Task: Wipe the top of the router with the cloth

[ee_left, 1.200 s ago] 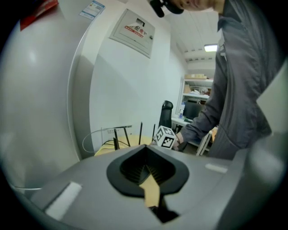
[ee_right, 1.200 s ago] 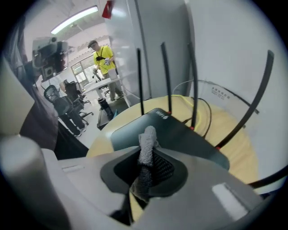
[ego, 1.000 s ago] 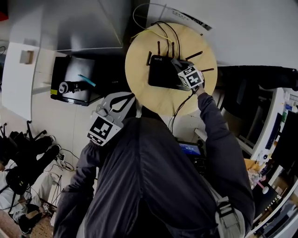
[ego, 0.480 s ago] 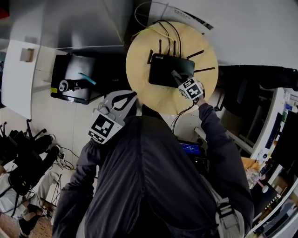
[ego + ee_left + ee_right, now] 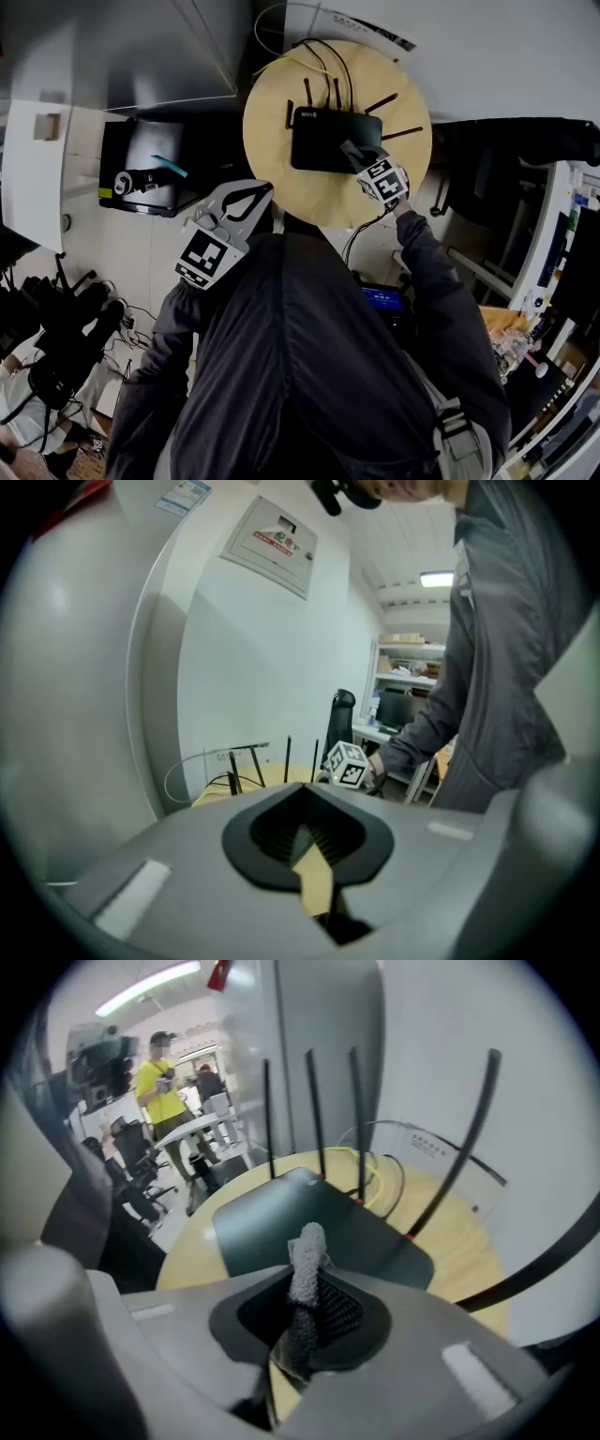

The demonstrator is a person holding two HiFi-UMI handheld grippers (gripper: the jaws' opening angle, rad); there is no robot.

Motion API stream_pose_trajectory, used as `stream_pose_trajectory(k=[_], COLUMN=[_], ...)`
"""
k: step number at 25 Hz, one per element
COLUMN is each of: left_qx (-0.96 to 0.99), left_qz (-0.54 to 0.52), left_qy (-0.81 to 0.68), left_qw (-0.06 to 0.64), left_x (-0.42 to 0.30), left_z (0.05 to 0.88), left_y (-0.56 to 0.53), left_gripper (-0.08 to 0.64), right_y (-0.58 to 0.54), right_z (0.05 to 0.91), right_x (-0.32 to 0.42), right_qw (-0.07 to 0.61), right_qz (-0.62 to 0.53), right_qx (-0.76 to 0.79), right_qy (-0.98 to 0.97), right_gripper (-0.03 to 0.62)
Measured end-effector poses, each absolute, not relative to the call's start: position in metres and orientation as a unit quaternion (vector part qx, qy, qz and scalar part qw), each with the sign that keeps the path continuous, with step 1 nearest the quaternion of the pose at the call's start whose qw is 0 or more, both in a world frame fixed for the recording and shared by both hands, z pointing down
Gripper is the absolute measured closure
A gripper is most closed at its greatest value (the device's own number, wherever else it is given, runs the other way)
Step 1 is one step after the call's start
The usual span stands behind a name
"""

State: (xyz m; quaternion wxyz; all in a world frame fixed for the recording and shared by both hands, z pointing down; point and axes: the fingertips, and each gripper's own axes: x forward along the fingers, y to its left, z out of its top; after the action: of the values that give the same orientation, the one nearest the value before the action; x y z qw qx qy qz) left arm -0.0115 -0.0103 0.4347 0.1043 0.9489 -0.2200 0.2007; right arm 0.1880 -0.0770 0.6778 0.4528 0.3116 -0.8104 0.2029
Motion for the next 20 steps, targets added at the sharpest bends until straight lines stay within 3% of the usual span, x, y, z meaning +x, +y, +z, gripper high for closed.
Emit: stream_pose_trajectory(k=[10,20], left_qx=[0.941,0.949], left_qz=[0.203,0.2], left_qy=[-0.245,-0.219], left_qw=[0.115,0.109], left_x=[-0.024,-0.013], left_z=[0.435,0.436], left_y=[-0.005,-0.005], left_gripper=[0.569,0.569], right_y=[-0.158,-0.067], right_z=[0.684,0.684], right_x=[0.227,0.219], right_qw=[0.491,0.497], right_qz=[0.184,0.213], right_qx=[0.42,0.364], right_qy=[-0.74,-0.758], right_gripper=[0.555,0.557])
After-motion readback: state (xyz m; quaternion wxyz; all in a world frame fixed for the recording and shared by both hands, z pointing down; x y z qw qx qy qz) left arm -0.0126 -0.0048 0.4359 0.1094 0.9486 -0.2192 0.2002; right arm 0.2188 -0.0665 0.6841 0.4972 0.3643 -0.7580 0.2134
